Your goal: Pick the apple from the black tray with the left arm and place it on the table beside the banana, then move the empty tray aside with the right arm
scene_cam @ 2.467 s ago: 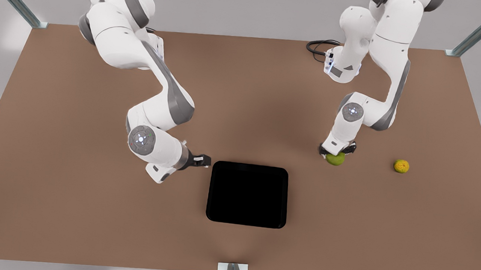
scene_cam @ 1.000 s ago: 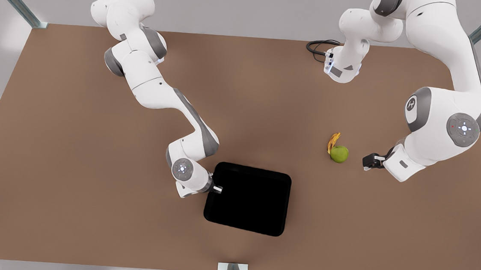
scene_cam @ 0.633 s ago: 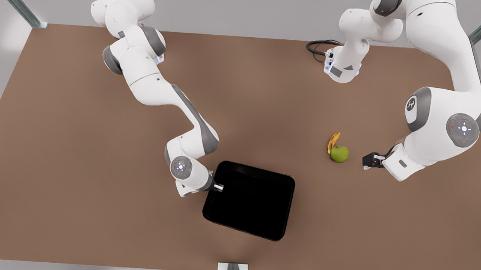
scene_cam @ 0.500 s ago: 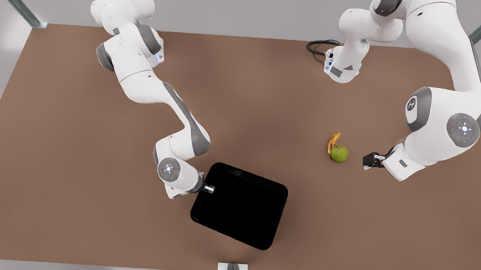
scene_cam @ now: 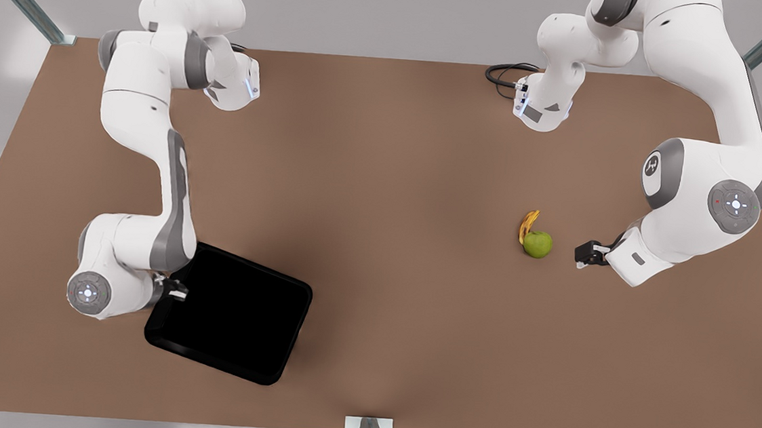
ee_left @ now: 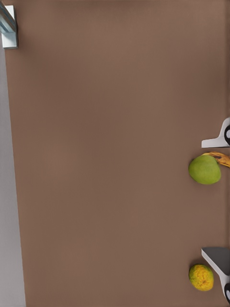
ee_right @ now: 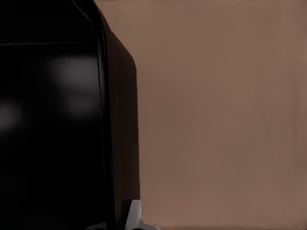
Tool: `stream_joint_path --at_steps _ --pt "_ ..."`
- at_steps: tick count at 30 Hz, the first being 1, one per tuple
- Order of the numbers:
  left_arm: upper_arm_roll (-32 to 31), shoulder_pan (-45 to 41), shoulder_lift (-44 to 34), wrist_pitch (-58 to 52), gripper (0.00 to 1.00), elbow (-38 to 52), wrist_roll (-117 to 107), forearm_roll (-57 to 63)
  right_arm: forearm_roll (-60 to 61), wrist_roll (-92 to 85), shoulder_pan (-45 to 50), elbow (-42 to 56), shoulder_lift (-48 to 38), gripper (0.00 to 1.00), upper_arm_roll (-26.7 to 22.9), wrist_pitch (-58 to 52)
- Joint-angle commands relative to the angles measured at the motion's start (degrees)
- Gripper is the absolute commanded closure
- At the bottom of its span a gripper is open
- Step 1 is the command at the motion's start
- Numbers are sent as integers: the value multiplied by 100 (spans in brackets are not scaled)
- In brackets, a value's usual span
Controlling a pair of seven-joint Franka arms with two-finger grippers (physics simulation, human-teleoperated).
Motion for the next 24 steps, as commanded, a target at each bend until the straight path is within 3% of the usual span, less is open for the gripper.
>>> stream_joint_path --at_steps 1,6,15,16,17,18,19,21,24 --pt "1 0 -7 2 0 3 62 5 103 -4588 -109 -29 5 83 -194 -501" --pt "-8 -8 -15 2 0 3 62 5 586 -5169 -206 -741 -3 83 -493 -501" --pt "-8 0 -7 2 0 -15 53 5 551 -5415 -250 -776 339 80 -642 96" --pt "1 9 -7 2 0 -15 27 -4 542 -5433 -250 -776 348 72 -651 96" --pt "1 44 -7 10 0 -6 27 -13 560 -5406 -250 -776 348 22 -651 96" --pt "1 132 -7 -7 0 -6 27 -57 568 -5310 -223 -767 339 8 -651 87" --pt "-8 150 2 -7 0 -6 -17 -92 568 -5222 -223 -759 313 0 -651 79" --pt "-8 132 20 28 0 47 9 -83 577 -5038 -206 -697 85 0 -651 26" --pt "-25 97 28 125 0 47 0 -48 560 -4343 -162 -592 -943 0 -387 -18"
